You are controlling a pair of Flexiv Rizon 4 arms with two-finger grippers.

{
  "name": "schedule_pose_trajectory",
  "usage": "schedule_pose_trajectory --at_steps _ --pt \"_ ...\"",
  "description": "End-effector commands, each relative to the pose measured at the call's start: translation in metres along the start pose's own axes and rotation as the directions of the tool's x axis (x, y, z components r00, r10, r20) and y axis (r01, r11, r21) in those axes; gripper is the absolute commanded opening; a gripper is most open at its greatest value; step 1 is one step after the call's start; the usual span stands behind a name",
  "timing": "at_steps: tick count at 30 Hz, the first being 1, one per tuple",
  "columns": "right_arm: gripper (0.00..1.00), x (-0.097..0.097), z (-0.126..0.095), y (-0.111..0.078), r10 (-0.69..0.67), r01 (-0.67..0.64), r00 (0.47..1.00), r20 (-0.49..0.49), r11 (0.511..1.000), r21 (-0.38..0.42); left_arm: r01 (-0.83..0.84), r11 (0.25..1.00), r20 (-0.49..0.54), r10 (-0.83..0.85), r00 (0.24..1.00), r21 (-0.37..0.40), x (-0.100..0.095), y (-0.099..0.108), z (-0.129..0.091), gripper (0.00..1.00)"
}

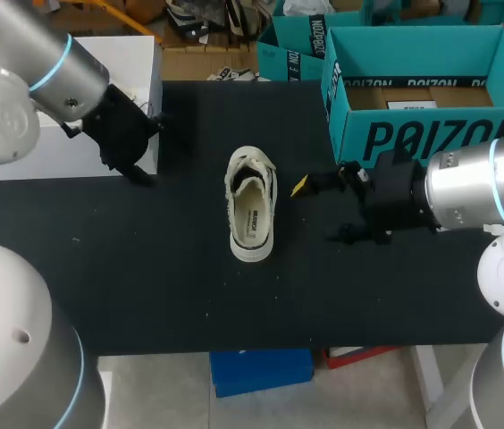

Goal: Take the shoe out of the shoebox, open the shoe tongue, remove and reinsert the insole, then place the shoe into the shoebox

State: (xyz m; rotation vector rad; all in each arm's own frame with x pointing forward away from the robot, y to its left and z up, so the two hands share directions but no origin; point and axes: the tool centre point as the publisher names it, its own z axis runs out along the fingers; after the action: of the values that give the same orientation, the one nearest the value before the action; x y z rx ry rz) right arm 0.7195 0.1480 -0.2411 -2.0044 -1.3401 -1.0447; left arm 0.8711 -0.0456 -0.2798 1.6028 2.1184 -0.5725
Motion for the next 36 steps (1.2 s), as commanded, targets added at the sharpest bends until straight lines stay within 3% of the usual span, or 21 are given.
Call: schedule_pose_trajectory --at_steps 1,4,19,24,28,32,35,36 --pt "1.00 0.001 0.001 0.000 0.000 0.000 1.000 0.002 1.000 -0.001 0.189 0.982 0.043 -0.189 0.981 0.010 0.011 -0.002 -0.013 1.00" --pt "1.00 0.001 0.001 0.000 0.000 0.000 1.000 0.002 1.000 -0.001 0.344 0.938 0.068 -0.345 0.936 0.033 0.016 0.001 -0.024 1.00" --pt "1.00 0.001 0.001 0.000 0.000 0.000 1.000 0.002 1.000 -0.001 0.344 0.938 0.068 -0.345 0.936 0.033 0.016 0.001 -0.024 1.00" --pt "1.00 0.001 0.001 0.000 0.000 0.000 1.000 0.002 1.000 -0.001 0.647 0.738 0.045 -0.665 0.745 0.193 0.025 0.004 -0.038 1.00" --pt "1.00 0.001 0.001 0.000 0.000 0.000 1.000 0.002 1.000 -0.001 0.749 0.602 -0.007 -0.778 0.628 0.277 0.025 0.001 -0.057 1.00" --pt "1.00 0.001 0.001 0.000 0.000 0.000 1.000 0.002 1.000 -0.001 0.810 0.502 -0.043 -0.842 0.538 0.302 0.023 0.000 -0.073 1.00" --pt "1.00 0.001 0.001 0.000 0.000 0.000 1.000 0.002 1.000 -0.001 0.864 0.433 -0.047 -0.888 0.458 0.257 0.024 0.000 -0.078 1.00" --pt "1.00 0.001 0.001 0.000 0.000 0.000 1.000 0.002 1.000 -0.001 0.870 0.409 -0.060 -0.896 0.440 0.275 0.024 0.000 -0.079 1.00"
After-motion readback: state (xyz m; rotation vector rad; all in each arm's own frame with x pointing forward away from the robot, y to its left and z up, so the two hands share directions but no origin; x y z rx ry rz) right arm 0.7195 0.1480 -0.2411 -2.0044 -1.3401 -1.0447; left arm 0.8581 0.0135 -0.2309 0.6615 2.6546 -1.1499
